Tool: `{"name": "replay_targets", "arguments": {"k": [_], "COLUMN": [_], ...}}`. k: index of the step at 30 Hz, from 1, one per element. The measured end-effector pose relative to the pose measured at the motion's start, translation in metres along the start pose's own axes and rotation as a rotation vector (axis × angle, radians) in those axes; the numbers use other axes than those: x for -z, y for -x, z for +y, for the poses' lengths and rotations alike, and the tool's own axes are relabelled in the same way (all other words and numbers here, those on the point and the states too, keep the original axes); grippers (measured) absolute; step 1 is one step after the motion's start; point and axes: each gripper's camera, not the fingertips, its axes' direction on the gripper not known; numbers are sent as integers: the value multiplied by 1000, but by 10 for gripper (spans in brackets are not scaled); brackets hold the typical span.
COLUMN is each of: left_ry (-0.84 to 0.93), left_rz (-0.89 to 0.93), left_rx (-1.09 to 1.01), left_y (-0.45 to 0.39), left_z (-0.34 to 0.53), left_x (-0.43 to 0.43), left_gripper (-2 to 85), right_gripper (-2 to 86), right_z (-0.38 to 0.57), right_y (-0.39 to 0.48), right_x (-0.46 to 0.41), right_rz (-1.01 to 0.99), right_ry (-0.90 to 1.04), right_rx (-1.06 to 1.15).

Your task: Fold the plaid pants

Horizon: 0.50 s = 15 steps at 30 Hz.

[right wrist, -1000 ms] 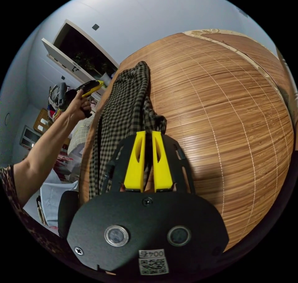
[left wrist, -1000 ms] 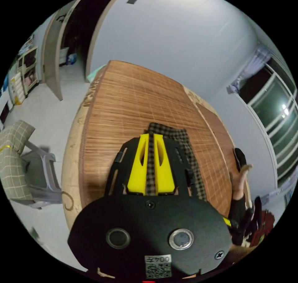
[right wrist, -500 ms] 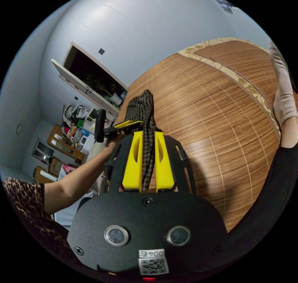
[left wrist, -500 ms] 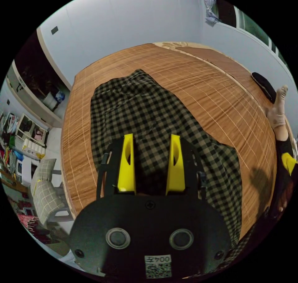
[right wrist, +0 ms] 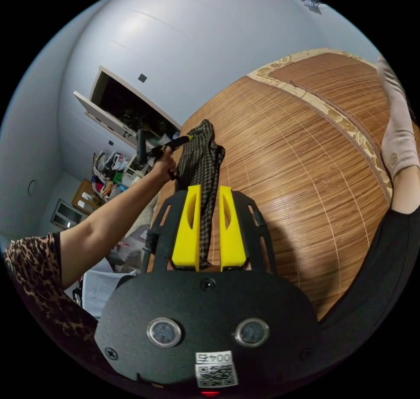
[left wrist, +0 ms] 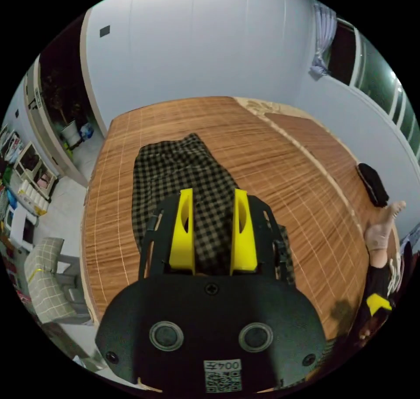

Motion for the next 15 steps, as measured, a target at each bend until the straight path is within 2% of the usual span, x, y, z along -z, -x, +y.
{"name": "replay_targets", "arguments": {"k": [4,11,15], "left_ry": [10,229,283], "left_rz": [159,316,335], "left_rx": [-81,-81,-68], "left_y": [-3,-35,-63], "left_z": [104,365,442], "left_x": [66,197,221], "left_gripper": [121,88,84], "right_gripper": [77,71,67], "right_z": [10,37,70], "right_y": [21,53,54], "right_x": [-17,-34,-19], "right_rz": [4,80,91], "right_ry": [86,362,402], "right_rx": [68,250,209]}}
